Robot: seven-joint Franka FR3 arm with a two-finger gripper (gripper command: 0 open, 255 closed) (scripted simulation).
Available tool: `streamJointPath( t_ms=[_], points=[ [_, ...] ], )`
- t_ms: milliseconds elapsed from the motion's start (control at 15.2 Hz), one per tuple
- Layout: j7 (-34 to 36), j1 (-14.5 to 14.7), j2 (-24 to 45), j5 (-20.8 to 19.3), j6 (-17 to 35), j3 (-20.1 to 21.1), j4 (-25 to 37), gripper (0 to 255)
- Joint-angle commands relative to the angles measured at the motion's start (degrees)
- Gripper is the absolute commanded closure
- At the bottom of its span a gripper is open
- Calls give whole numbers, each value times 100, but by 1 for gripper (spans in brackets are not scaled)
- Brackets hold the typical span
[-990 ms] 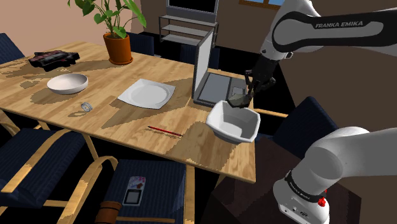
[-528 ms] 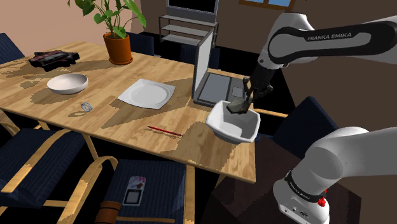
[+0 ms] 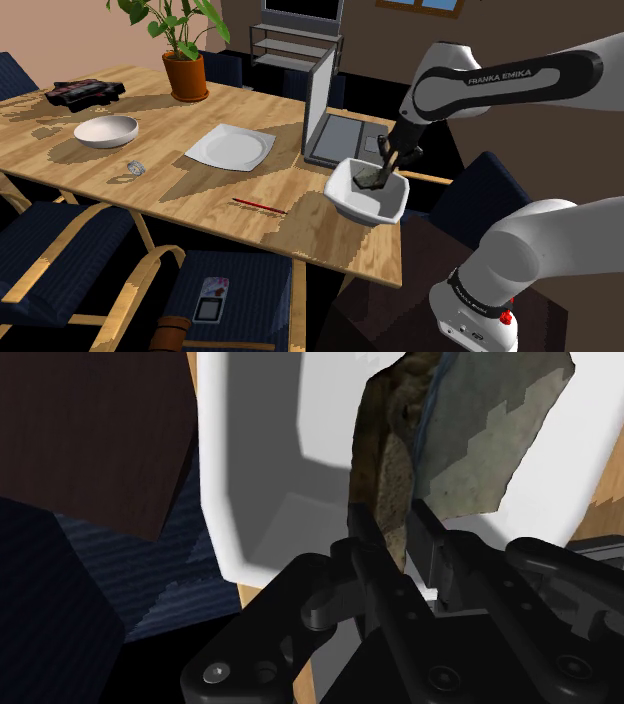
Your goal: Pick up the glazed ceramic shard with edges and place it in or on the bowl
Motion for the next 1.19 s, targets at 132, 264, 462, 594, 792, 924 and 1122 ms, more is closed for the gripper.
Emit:
streamJointPath(
  t_ms=[132,264,462,594,792,924,1122],
  points=[
    [-16,9,94,19,223,9,-124,255],
    [-16,9,95,19,223,9,-124,255],
    [-16,9,95,19,223,9,-124,255],
    [-16,9,95,19,223,9,-124,0],
    [-16,9,95,19,223,9,-124,0],
    [-16,9,95,19,223,9,-124,0],
    [5,-33,-195,-52,-471,-42,278,0]
  ],
)
